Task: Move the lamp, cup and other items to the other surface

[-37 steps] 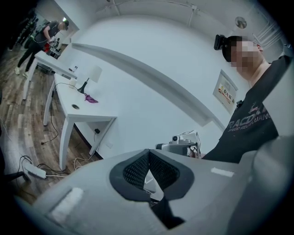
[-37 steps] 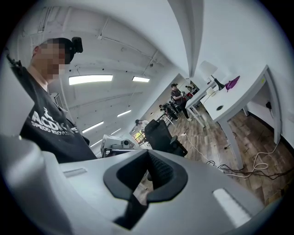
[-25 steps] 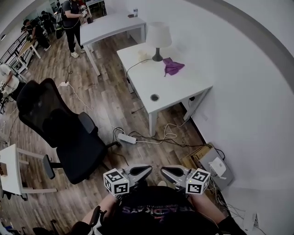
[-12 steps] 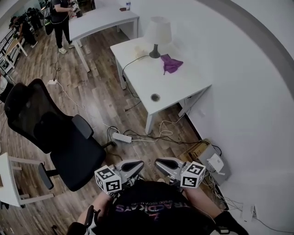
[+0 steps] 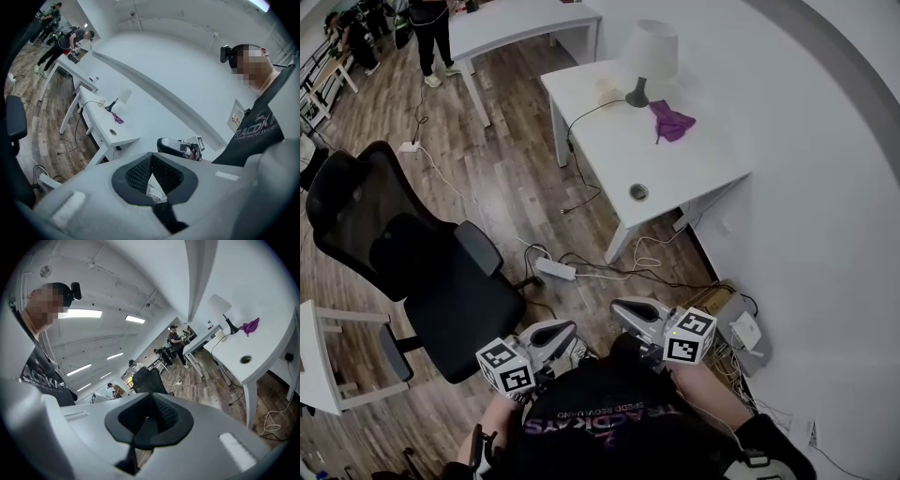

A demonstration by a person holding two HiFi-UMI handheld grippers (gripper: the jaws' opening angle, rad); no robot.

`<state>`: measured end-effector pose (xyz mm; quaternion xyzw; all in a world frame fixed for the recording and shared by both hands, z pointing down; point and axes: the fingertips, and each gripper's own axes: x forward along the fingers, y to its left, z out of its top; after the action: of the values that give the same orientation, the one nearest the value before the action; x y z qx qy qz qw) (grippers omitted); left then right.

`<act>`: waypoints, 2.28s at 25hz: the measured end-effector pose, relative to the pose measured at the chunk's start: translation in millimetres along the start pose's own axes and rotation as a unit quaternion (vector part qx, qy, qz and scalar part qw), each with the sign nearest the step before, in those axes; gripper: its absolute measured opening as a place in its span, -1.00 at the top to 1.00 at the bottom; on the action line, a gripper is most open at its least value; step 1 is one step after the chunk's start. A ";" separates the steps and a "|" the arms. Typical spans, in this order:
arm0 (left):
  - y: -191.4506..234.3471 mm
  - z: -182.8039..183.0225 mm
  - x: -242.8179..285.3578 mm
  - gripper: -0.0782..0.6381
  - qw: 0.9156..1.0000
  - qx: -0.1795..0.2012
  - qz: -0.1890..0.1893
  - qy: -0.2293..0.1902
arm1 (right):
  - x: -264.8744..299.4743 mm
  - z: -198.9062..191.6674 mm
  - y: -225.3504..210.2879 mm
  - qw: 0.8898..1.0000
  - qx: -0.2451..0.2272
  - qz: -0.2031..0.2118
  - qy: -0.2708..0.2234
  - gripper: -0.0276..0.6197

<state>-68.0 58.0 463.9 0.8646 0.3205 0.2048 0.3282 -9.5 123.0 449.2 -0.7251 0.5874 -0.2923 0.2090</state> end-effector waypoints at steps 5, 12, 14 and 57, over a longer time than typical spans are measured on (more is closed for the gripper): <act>15.1 14.3 0.0 0.79 1.000 -0.007 0.020 -0.021 | 10.2 27.5 -32.6 1.000 -0.004 -0.014 0.002 0.82; 46.0 66.7 12.0 0.79 0.993 -0.004 0.078 -0.089 | 19.1 109.9 -122.4 0.999 -0.006 -0.041 -0.005 0.69; 51.8 79.0 23.3 0.79 0.991 0.005 0.089 -0.098 | 22.5 135.9 -148.8 0.999 -0.020 -0.048 -0.004 0.69; 107.6 81.4 75.0 0.79 0.933 -0.113 0.309 -0.144 | 56.3 281.6 -655.8 0.882 -0.129 -0.398 0.217 0.55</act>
<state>76.4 11.9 492.8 0.8985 -0.0387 0.2042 0.3866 665.3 202.8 674.5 -0.8368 0.3128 -0.4226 -0.1528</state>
